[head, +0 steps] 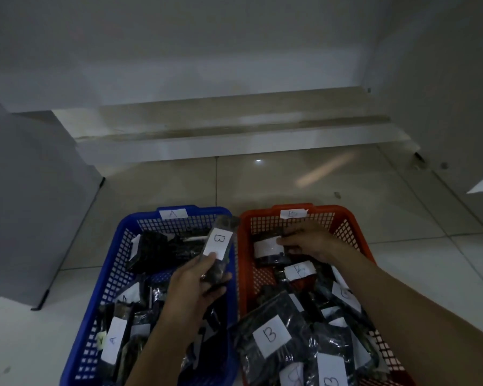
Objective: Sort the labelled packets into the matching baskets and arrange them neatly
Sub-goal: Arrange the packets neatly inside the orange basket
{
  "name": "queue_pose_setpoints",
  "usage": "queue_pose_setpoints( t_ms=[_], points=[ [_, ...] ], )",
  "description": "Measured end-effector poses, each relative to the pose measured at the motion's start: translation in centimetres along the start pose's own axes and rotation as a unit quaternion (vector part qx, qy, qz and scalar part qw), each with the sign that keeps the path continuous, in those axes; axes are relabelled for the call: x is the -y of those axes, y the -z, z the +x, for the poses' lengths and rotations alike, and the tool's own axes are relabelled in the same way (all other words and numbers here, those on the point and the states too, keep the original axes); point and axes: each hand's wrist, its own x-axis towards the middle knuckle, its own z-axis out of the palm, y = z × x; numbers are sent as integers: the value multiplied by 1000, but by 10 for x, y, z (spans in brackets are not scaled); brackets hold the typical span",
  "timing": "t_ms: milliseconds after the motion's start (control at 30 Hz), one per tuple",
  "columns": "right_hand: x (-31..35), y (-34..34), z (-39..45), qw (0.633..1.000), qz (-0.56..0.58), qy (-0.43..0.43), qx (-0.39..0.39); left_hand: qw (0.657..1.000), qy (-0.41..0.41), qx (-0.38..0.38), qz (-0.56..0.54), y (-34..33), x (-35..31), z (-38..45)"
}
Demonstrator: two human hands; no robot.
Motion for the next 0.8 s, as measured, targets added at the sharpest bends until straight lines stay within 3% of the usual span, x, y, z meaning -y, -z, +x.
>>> queue_pose_setpoints(
  t_ms=[133,333,500,700,800],
  points=[
    [-11,-4,9,999,15,0,-41,1000,-14,-3,5,5,1,2],
    [-8,9,-16,959,-227,121,-123,999,-28,29,2,4,7,-2],
    [-7,27,-43,880,-462,103,23,999,-41,31,-11,0,12,-16],
    [-13,8,-46,805,-584,104,-15,998,-28,43,-20,-6,16,-37],
    [-11,1,-46,813,-577,72,-3,998,-30,40,-22,-2,12,-44]
  ],
)
